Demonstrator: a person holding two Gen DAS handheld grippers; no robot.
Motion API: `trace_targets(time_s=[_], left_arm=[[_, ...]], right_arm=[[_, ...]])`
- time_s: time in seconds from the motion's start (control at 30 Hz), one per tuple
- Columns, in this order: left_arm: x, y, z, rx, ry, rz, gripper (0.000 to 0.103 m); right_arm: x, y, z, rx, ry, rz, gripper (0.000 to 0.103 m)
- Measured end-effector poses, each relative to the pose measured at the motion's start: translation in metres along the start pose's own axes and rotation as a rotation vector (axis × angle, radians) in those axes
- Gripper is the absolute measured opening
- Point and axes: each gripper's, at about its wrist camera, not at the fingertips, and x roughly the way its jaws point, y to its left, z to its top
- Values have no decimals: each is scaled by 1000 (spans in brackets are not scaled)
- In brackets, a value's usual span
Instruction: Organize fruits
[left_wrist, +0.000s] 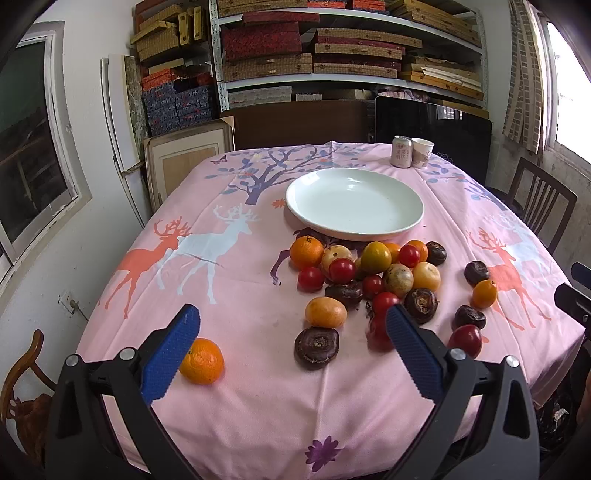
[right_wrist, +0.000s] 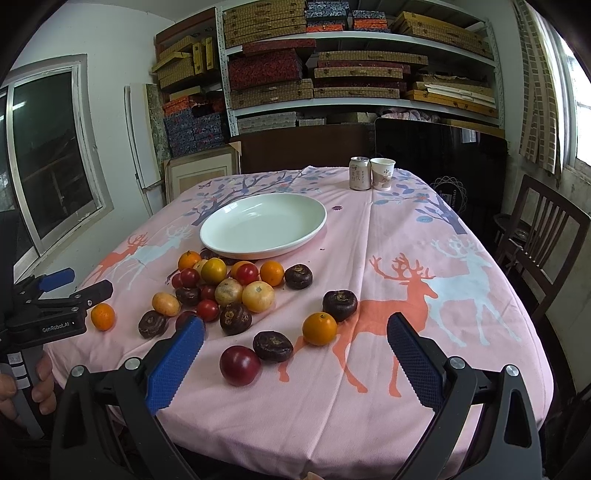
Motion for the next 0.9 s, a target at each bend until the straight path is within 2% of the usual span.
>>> trace_targets(time_s=[0.9], left_arm=[[5,-1,-5,-1,19,-1,99]], right_arm=[[1,1,-1,3,8,3,99]])
